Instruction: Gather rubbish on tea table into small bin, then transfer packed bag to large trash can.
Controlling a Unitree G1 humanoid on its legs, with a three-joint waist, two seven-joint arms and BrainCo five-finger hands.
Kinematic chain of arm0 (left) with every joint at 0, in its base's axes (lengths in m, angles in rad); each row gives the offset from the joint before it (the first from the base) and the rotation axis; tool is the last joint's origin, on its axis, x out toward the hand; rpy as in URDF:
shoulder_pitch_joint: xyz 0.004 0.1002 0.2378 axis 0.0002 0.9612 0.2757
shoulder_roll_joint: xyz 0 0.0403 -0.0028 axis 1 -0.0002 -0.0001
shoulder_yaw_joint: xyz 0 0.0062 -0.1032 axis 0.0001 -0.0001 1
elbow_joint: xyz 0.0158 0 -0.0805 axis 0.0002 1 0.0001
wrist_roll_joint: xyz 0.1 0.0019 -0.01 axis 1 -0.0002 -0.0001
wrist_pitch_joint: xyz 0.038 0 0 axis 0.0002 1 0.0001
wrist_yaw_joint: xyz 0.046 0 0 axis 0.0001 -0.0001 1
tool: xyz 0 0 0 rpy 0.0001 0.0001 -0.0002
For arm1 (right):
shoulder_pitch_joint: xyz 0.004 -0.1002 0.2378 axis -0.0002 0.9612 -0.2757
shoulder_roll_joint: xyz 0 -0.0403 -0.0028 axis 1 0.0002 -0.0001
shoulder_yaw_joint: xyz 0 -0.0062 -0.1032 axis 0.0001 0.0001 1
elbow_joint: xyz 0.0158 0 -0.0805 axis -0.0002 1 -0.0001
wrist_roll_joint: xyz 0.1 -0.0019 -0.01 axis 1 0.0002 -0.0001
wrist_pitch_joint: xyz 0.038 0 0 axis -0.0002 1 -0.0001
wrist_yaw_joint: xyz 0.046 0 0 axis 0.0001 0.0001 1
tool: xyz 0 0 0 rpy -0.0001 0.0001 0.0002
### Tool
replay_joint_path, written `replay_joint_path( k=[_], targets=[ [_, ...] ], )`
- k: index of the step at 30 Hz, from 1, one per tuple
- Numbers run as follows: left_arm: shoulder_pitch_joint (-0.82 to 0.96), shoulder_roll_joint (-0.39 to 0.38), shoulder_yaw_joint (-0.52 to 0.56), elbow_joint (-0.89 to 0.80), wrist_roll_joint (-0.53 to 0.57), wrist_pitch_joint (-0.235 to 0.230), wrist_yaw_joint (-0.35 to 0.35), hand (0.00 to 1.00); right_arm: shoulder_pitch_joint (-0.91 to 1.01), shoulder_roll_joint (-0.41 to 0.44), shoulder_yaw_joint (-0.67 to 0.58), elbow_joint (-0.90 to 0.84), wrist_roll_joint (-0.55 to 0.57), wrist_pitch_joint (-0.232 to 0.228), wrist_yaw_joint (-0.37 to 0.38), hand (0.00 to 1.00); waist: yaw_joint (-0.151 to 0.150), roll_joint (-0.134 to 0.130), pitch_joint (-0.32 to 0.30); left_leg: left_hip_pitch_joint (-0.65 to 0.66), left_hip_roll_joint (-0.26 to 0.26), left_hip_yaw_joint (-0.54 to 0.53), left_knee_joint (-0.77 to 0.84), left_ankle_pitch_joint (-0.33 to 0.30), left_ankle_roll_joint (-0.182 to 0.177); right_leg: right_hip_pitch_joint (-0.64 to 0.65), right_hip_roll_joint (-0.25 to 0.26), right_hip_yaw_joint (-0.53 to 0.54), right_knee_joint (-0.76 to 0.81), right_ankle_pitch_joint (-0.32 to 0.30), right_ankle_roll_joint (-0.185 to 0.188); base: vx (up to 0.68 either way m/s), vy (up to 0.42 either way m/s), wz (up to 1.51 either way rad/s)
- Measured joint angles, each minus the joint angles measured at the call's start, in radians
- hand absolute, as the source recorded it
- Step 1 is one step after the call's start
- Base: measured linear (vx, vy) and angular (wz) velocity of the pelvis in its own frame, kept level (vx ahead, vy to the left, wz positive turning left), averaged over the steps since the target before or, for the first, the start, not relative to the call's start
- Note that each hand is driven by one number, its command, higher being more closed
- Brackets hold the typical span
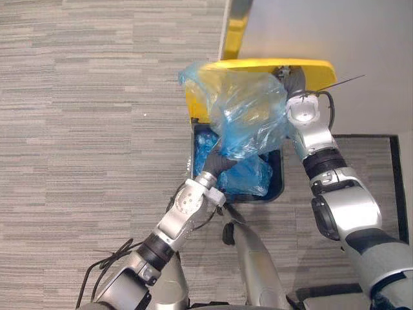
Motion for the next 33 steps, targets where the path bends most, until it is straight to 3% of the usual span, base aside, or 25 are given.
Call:
replay_joint_path(
  k=[4,12,17,18,23,27,33],
  targets=[
    [-0.078,-0.023,-0.001,0.112,0.039,0.006,0.02,1.0,-0.001,-0.003,0.006,-0.108,0.0,0.006,-0.002,0.0,-0.005,-0.001,0.0,-0.08,0.014,0.004,0.052,-0.014,-0.001,-0.067,0.003,0.005,0.011,0.008,0.012,0.0,-0.025,-0.11],
    [-0.144,-0.048,0.014,0.384,0.174,0.066,0.055,1.0,-0.002,-0.013,0.07,-0.284,0.0,-0.002,-0.005,0.0,-0.035,-0.004,0.002,-0.176,0.056,0.024,0.097,-0.019,-0.011,-0.159,0.024,0.003,0.019,0.01,0.007,0.03,-0.05,-0.06],
    [-0.186,-0.071,0.076,0.471,0.285,0.1,0.077,1.0,-0.003,-0.017,0.087,-0.367,0.0,-0.034,-0.018,0.0,-0.044,-0.007,0.004,-0.226,0.087,0.055,0.109,-0.019,-0.011,-0.209,0.032,-0.001,0.016,0.012,0.01,0.02,-0.043,-0.04],
    [-0.186,-0.082,0.113,0.493,0.329,0.115,0.094,0.0,-0.003,-0.018,0.11,-0.372,0.0,-0.04,-0.024,0.0,-0.048,-0.007,0.004,-0.225,0.094,0.056,0.109,-0.019,-0.011,-0.209,0.039,-0.003,0.016,0.012,0.009,0.04,-0.038,-0.08],
    [-0.187,-0.129,0.235,0.534,0.436,0.144,0.148,0.0,0.006,-0.036,0.135,-0.419,-0.003,-0.046,-0.027,0.0,-0.057,-0.008,0.004,-0.232,0.098,0.064,0.097,-0.019,-0.012,-0.221,0.04,-0.004,0.016,0.01,0.006,0.04,-0.011,0.0],
    [-0.185,-0.164,0.354,0.576,0.527,0.204,0.194,0.0,0.025,-0.051,0.168,-0.452,-0.015,-0.047,-0.026,0.0,-0.059,-0.015,0.008,-0.214,0.091,0.067,0.073,-0.005,-0.025,-0.221,0.033,-0.007,0.036,0.001,-0.006,0.05,0.008,0.04],
    [-0.183,-0.181,0.436,0.579,0.566,0.231,0.256,0.0,0.056,-0.06,0.2,-0.455,-0.042,-0.048,-0.02,0.0,-0.058,-0.028,0.009,-0.183,0.065,0.06,0.04,0.013,-0.031,-0.215,0.001,-0.024,0.087,-0.031,-0.013,0.06,0.015,0.13]
  ],
)
